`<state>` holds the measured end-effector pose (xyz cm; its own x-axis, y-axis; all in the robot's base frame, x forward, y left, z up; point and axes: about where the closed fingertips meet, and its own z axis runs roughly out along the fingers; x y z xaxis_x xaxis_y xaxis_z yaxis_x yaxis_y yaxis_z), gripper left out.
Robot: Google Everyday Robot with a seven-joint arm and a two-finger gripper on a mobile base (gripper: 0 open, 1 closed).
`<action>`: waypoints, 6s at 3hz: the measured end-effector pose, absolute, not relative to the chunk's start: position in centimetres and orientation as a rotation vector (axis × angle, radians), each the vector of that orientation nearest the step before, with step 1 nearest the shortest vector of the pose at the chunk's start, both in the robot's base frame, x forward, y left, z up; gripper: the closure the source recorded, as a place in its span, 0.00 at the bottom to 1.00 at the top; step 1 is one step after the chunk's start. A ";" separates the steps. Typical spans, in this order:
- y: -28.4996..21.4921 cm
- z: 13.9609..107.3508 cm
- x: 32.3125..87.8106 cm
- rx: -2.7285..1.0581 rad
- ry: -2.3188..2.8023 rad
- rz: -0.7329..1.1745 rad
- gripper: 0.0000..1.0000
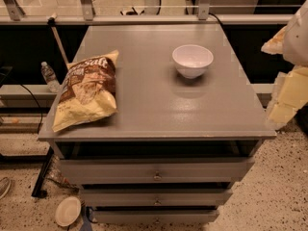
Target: Move white bowl near brown chip bag
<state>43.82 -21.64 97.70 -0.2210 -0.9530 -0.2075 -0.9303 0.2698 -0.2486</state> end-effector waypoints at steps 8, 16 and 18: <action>-13.3 88.7 59.8 -2.184 1.887 0.089 0.00; -9.9 89.9 61.8 -2.101 1.760 0.128 1.00; -3.3 91.1 58.8 -2.197 1.422 0.196 1.00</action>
Offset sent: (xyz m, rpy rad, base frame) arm 0.0742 0.0125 -0.0134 0.0634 -0.0430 0.1972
